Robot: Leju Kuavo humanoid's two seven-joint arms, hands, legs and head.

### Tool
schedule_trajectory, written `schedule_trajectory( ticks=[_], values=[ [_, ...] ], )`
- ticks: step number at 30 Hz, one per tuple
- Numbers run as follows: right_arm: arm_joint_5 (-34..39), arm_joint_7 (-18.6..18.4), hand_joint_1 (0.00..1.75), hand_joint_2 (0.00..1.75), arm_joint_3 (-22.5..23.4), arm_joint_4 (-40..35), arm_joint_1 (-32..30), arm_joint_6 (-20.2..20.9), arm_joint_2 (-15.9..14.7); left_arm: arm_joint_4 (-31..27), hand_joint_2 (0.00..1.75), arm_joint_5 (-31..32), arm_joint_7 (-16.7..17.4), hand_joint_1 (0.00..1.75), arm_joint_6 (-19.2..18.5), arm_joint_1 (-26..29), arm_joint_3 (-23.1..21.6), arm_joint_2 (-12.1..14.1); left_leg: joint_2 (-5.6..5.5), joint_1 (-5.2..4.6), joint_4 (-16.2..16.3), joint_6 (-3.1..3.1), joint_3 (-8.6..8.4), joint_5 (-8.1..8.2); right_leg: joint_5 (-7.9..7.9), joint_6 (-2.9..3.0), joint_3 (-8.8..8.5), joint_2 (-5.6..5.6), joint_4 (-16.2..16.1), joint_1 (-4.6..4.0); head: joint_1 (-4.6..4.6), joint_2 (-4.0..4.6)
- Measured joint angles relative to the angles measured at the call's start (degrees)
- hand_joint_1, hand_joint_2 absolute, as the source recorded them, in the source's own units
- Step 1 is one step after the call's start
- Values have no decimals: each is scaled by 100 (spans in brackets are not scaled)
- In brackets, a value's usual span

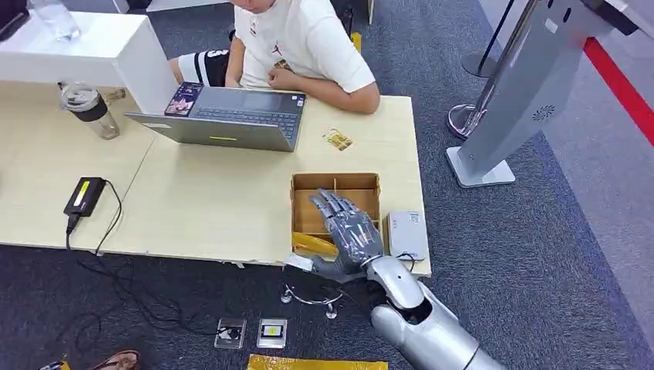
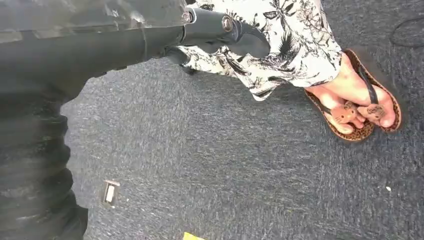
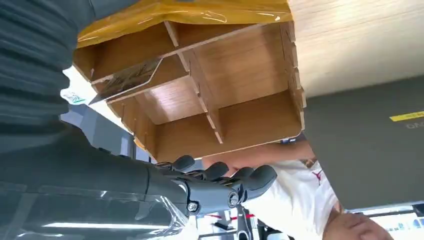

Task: Pass the card to the sensor for recognition and then transmit it.

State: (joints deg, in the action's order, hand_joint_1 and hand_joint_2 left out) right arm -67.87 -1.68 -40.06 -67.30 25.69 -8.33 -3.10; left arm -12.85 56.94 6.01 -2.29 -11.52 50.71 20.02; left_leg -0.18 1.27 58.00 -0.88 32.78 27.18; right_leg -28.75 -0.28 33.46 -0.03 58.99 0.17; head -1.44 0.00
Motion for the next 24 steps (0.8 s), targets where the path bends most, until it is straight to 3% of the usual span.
schedule_trajectory(
  ticks=[24],
  values=[
    [-651, -431, 0, 175, 238, 328, -28, -33, -2, -48, 175, 131, 188, 0, 2, 18, 33, 2, 0, 0, 0, 0, 0, 0, 0, 0, 0, 0, 0, 0, 0, 0]
  ],
)
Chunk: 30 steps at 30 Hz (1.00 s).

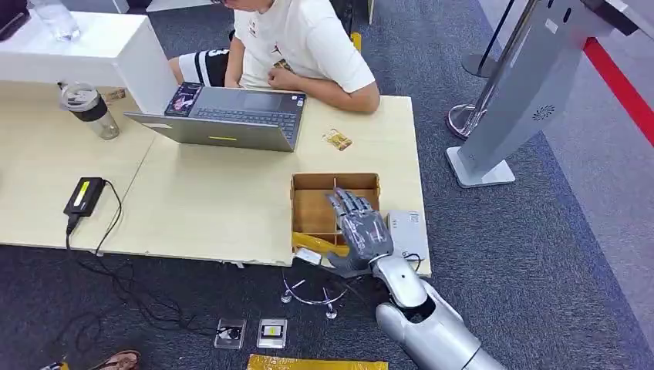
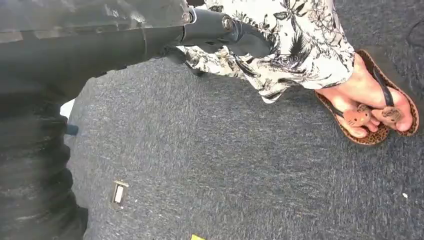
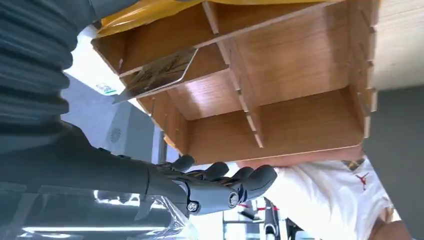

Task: Pass the card to the sensor for recognition and then transmit it.

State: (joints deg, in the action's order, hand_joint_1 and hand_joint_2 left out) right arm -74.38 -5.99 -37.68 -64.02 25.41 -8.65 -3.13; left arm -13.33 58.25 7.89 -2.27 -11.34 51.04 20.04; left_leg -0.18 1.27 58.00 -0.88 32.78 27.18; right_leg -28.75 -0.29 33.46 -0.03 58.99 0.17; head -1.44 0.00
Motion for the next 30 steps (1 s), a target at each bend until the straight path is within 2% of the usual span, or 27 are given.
schedule_trajectory(
  ticks=[2, 4, 5, 7, 11, 12, 13, 20, 23, 29, 30],
  values=[
    [-65, -52, 0, 175, 26, 0, 1, 26, 0, -6, 175, 22, 0, 0, 2, 1, 0, 0, 0, 0, 0, 0, 0, 0, 0, 0, 0, 0, 0, 0, 0, 0],
    [-83, -76, 12, 175, 50, 0, 1, 48, -2, -22, 175, 63, 0, 0, 0, 6, 2, 0, 0, 0, 0, 0, 0, 0, 0, 0, 0, 0, 0, 0, 0, 0],
    [-85, -94, 12, 175, 63, 0, 1, 63, -2, -35, 175, 80, -4, 0, -2, 7, 2, 2, 0, 0, 0, 0, 0, 0, 0, 0, 0, 0, 0, 0, 0, 0],
    [-85, -111, 28, 175, 101, 0, 3, 87, -4, -48, 175, 122, -35, 0, -6, 8, 2, 13, 0, 0, 0, 0, 0, 0, 0, 0, 0, 0, 0, 0, 0, 0],
    [-85, -120, 31, 175, 122, 0, 3, 92, -9, -52, 175, 173, -74, 0, -44, 9, 2, 28, 0, 0, 0, 0, 0, 0, 0, 0, 0, 0, 0, 0, 0, 0],
    [-85, -120, 40, 175, 129, 0, 3, 92, -11, -52, 175, 179, -88, 0, -46, 10, 2, 28, 0, 0, 0, 0, 0, 0, 0, 0, 0, 0, 0, 0, 0, 0],
    [-85, -122, 56, 175, 129, 0, 2, 90, -13, -59, 175, 186, -96, 0, -50, 10, 2, 31, 0, 0, 0, 0, 0, 0, 0, 0, 0, 0, 0, 0, 0, 0],
    [-85, -170, 56, 175, 135, 0, 2, 70, -15, -66, 175, 218, -129, 0, -57, 10, 2, 31, 0, 0, 0, 0, 0, 0, 0, 0, 0, 0, 0, 0, 0, 0],
    [-85, -170, 72, 175, 140, 0, 2, 68, -15, -66, 175, 221, -131, 0, -59, 11, 2, 31, 0, 0, 0, 0, 0, 0, 0, 0, 0, 0, 0, 0, 0, 0],
    [-85, -170, 73, 175, 142, 0, 2, 68, -15, -66, 175, 221, -133, 0, -59, 11, 4, 31, 0, 0, 0, 0, 0, 0, 0, 0, 0, 0, 0, 0, 0, 0],
    [-85, -172, 84, 175, 148, 0, 2, 66, -15, -68, 175, 221, -136, 0, -59, 11, 4, 31, 0, 0, 0, 0, 0, 0, 0, 0, 0, 0, 0, 0, 0, 0]
  ],
)
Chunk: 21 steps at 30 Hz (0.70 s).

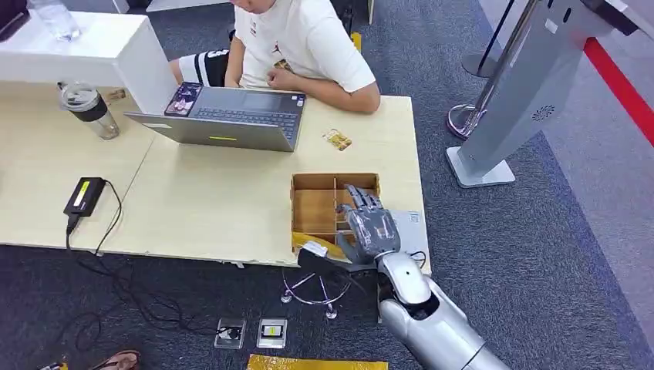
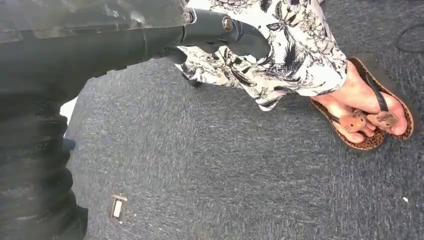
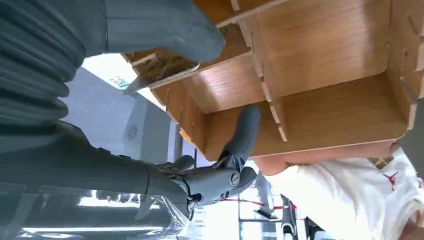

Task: Pass the card to the sensor for recognition and then transmit it.

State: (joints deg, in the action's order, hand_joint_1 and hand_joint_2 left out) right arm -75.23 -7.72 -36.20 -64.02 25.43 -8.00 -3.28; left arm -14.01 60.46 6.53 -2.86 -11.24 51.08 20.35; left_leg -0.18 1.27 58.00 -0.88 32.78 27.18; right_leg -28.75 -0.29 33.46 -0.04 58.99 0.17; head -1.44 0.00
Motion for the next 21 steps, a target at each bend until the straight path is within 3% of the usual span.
schedule_trajectory(
  ticks=[1, 2, 4, 11, 16, 17, 18, 21],
  values=[
    [0, -37, 93, 175, 31, 0, 0, -26, 0, -9, 175, 15, -24, 0, -15, 0, 0, 0, 0, 0, 0, 0, 0, 0, 0, 0, 0, 0, 0, 0, 0, 0],
    [0, -55, 86, 175, 35, 0, -1, -44, -18, -9, 175, 24, -37, 0, -17, 0, 0, 2, 0, 0, 0, 0, 0, 0, 0, 0, 0, 0, 0, 0, 0, 0],
    [0, -59, 93, 175, 37, 0, -1, -46, -28, -9, 175, 28, -37, 0, -20, 0, 0, 4, 0, 0, 0, 0, 0, 0, 0, 0, 0, 0, 0, 0, 0, 0],
    [-17, -103, 70, 175, 44, 0, -7, -39, -81, -7, 175, 57, -46, 0, -57, 0, 0, 28, 0, 0, 0, 0, 0, 0, 0, 0, 1, -1, 0, 0, 0, 0],
    [-26, -109, 77, 175, 44, 0, -15, -24, -116, -7, 175, 63, -46, 0, -66, 0, 0, 42, 0, 0, 0, 0, 0, 0, 0, 0, 0, -1, 0, 0, 0, 0],
    [-26, -109, 73, 175, 44, 0, -16, -24, -125, -7, 175, 63, -48, 0, -70, 0, 0, 48, 0, 0, 0, 0, 0, 0, 0, 0, 1, -1, 0, 0, 0, 0],
    [-26, -109, 59, 175, 44, 0, -16, -22, -133, -7, 175, 63, -46, 0, -72, 0, 0, 52, 0, 0, 0, 0, 0, 0, 0, 0, 1, -1, 0, 0, 0, 0],
    [-28, -111, 59, 175, 44, 0, -17, -7, -151, -7, 175, 74, -48, 0, -83, 0, 0, 61, 0, 0, 0, 0, 0, 0, 0, 0, 1, -1, 0, 0, 2, 0]
  ],
)
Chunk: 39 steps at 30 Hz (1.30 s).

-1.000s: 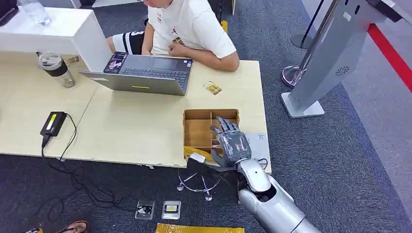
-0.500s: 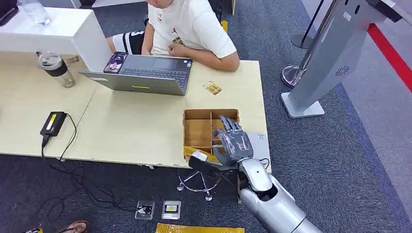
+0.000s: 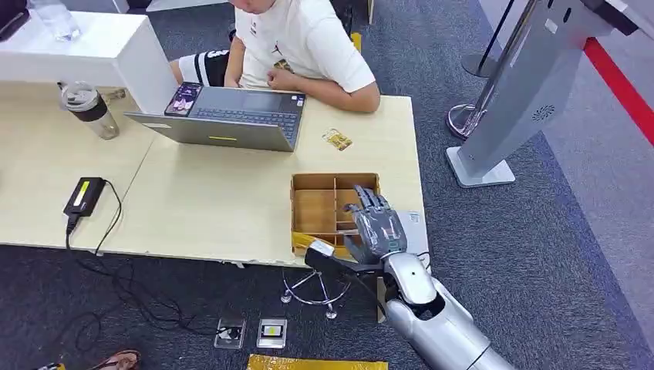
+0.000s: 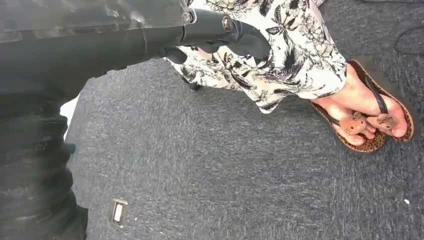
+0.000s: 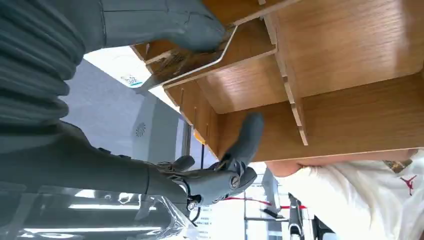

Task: Pass the card to the sensor for recognition and then transmit it.

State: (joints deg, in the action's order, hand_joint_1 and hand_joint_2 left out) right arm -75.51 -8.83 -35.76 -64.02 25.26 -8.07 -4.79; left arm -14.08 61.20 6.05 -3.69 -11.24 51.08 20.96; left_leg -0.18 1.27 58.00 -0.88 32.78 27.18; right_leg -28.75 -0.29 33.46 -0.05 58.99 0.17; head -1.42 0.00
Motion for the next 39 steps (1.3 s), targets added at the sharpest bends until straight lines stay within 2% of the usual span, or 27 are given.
schedule_trajectory(
  ticks=[4, 5, 7, 11, 12, 14, 15, 16, 18, 29, 33, 39],
  values=[
    [-24, -44, 59, 175, 0, 0, -14, 90, -31, 0, 175, 26, 0, 0, -2, 0, 0, 2, 0, 0, 0, 0, 0, 0, 0, 0, 0, 0, 0, 0, -2, 0],
    [-31, -52, 65, 175, 2, 0, -22, 98, -39, 0, 175, 33, 0, 0, -4, 0, 0, 2, 0, 0, 0, 0, 0, 0, 0, 0, 0, 0, 0, 0, -2, 0],
    [-40, -59, 63, 175, 2, 0, -29, 109, -48, 0, 175, 42, -2, 0, -9, 0, 0, 4, 0, 0, 0, 0, 0, 0, 0, 0, 0, 0, 0, 0, -2, 0],
    [-44, -72, 72, 175, 4, 0, -35, 140, -74, 0, 175, 61, -4, 0, -15, 0, 0, 15, 0, 0, 0, 0, 0, 0, 0, 0, 0, 0, 0, 0, -2, 0],
    [-48, -79, 80, 175, 7, 0, -39, 142, -83, 0, 175, 64, -4, 0, -15, 0, 0, 17, 0, 0, 0, 0, 0, 0, 0, 0, 0, 0, 0, 0, -2, 0],
    [-57, -92, 119, 175, 15, 0, -47, 153, -94, 0, 175, 68, -4, 0, -15, 0, 0, 20, 0, 0, 0, 0, 0, 0, 0, 0, 0, 0, 0, 0, -2, 0],
    [-57, -96, 157, 175, 22, 0, -51, 157, -98, 0, 175, 72, -4, 0, -17, 0, 0, 20, 0, 0, 0, 0, 0, 0, 0, 0, 0, 0, 0, 0, -2, 0],
    [-57, -103, 157, 175, 28, 0, -53, 164, -103, 0, 175, 77, -7, 0, -17, 1, 0, 20, 0, 0, 0, 0, 0, 0, 0, 0, 0, 0, 0, 0, -2, 0],
    [-57, -109, 173, 175, 31, 0, -56, 173, -116, 0, 175, 81, -7, 0, -17, 1, 0, 22, 0, 0, 0, 0, 0, 0, 0, 0, 0, 0, 0, 0, -2, 0],
    [-13, -83, 168, 175, 72, 0, -56, 188, -142, 0, 175, 123, -26, 0, -15, 1, 0, 33, 0, 0, 0, 0, 0, 0, 0, 0, 0, 0, 0, 0, -2, 0],
    [-7, -74, 175, 175, 74, 0, -56, 186, -146, 0, 175, 127, -42, 0, -15, 1, 0, 33, 0, 0, 0, 0, 0, 0, 0, 0, 0, 0, 0, 0, -2, 0],
    [149, -35, 175, 175, 79, 0, -56, 138, -151, 0, 175, 166, -59, 0, -13, 2, 0, 35, 0, 0, 0, 0, 0, 0, 0, 0, 0, 1, 0, 0, -2, 0]
  ],
)
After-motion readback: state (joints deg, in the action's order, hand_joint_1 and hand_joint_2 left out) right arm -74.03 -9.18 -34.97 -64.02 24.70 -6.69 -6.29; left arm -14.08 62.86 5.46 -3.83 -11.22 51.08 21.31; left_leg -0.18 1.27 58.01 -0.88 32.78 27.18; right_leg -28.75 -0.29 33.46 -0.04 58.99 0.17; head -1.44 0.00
